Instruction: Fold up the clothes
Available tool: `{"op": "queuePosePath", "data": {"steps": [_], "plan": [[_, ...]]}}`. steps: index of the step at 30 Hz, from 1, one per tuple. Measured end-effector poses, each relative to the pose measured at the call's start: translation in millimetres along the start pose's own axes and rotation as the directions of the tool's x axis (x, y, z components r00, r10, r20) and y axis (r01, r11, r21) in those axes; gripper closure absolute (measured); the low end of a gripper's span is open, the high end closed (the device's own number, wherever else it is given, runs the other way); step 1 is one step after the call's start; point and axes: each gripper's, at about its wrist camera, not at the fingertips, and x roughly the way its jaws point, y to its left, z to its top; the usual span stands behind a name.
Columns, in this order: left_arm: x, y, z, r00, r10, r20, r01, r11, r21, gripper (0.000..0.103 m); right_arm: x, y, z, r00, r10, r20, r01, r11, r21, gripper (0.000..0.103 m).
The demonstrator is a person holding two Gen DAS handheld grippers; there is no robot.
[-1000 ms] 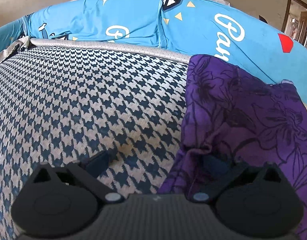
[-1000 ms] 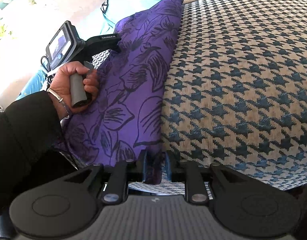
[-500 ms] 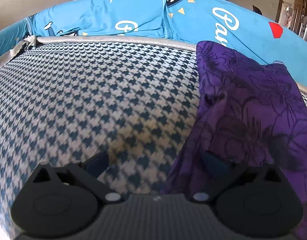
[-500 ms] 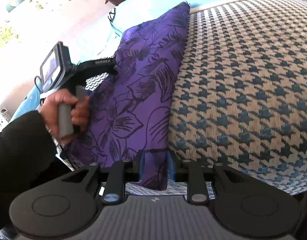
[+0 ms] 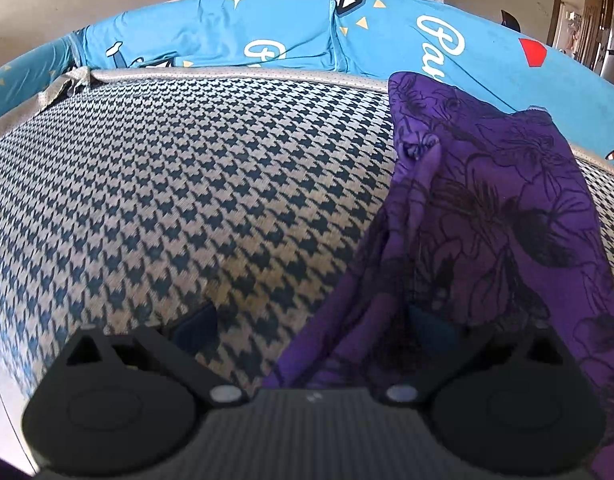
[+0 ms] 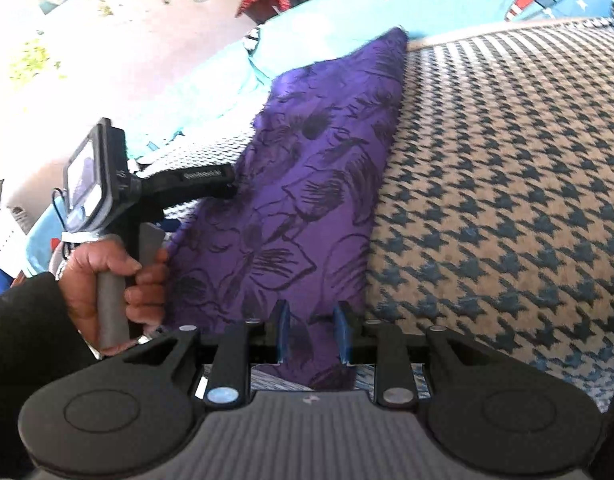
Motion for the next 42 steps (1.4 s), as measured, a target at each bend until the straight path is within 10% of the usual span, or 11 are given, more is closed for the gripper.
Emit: {"op": "queuePosePath", "data": {"steps": [42], "plan": [[-45, -6, -36, 1.0, 0.003, 0.004, -0.003, 1.0, 0.003, 0.0, 40, 7, -9, 0.988, 0.034, -0.15, -0.035, 0.999, -0.004, 0.076]]}}
